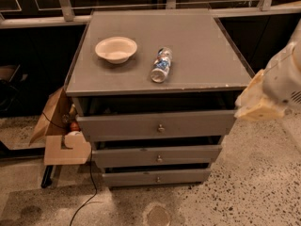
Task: Open bottom drawer
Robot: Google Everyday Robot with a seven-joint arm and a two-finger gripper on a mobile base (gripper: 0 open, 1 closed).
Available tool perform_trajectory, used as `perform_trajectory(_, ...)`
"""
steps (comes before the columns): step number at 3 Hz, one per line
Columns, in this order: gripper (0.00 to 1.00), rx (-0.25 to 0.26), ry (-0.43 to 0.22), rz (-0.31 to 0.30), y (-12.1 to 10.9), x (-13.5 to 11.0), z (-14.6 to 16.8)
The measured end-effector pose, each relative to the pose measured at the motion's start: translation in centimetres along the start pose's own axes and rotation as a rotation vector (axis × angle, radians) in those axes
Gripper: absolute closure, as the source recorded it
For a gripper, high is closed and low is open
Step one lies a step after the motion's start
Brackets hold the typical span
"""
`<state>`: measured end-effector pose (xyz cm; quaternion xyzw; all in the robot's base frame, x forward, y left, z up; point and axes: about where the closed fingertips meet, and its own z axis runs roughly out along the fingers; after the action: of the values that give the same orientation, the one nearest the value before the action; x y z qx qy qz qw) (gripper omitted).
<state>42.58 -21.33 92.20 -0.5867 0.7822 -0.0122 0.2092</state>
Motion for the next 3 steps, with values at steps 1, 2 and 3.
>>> perform_trajectory(1,0.85,-0.033,-0.083,0.04,2.5,1.4,6.4)
perform_trajectory(2,1.0,-0.053,-0.18,0.107,3.9,2.4,15.1)
perform_trajectory(3,1.0,-0.053,-0.179,0.109,4.0,2.5,15.1)
